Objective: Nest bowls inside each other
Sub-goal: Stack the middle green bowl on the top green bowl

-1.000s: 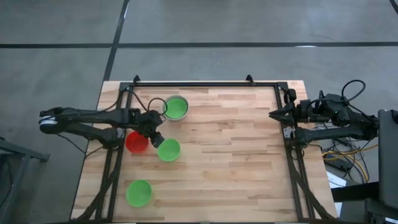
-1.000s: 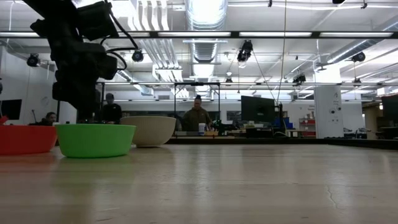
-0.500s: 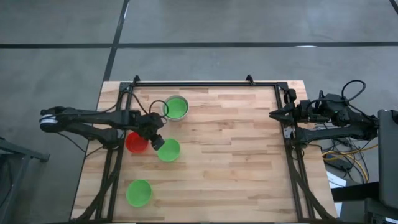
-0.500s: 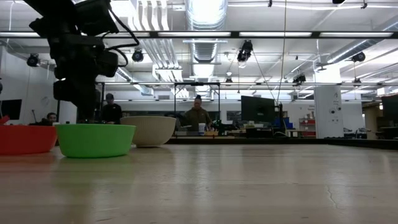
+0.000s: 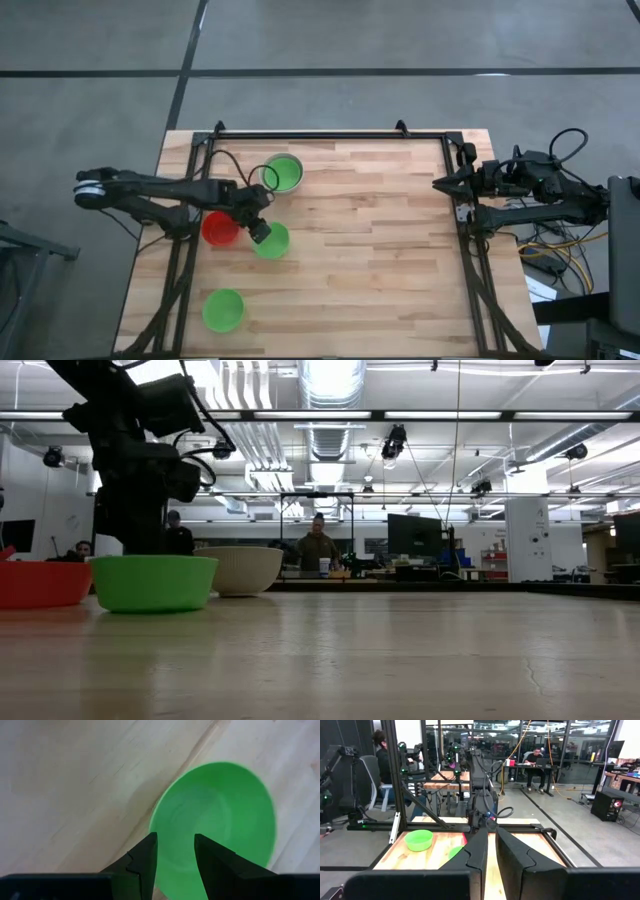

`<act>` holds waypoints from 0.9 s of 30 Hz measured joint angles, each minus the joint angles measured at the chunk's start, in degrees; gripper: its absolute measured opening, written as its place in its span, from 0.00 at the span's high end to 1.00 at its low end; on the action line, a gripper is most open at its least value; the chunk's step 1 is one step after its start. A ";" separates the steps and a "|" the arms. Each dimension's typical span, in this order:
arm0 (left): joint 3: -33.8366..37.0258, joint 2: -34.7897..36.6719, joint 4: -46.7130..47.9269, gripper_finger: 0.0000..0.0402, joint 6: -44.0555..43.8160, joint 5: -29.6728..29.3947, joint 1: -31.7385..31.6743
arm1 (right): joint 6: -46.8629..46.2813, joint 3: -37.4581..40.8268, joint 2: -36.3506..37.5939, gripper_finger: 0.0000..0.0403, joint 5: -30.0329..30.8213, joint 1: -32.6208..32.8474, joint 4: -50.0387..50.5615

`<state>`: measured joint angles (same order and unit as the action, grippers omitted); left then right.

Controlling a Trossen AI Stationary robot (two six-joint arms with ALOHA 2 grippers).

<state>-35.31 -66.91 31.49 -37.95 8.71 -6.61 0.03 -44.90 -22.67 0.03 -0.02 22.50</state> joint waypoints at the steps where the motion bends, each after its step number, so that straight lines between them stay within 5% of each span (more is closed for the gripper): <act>1: 0.00 -0.53 0.02 0.66 0.23 0.00 0.00 | 0.01 0.02 0.00 0.92 0.00 0.00 0.00; 12: -1.46 -0.01 1.13 0.66 0.15 0.71 0.04 | 0.02 0.00 0.00 0.92 0.00 -0.01 0.00; 27: -3.06 1.11 9.29 0.66 -1.67 -6.41 -0.09 | 0.00 0.02 0.00 0.92 0.00 0.00 0.00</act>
<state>-38.37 -65.80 40.77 -39.62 2.30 -6.70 0.03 -44.88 -22.67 0.03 -0.02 22.50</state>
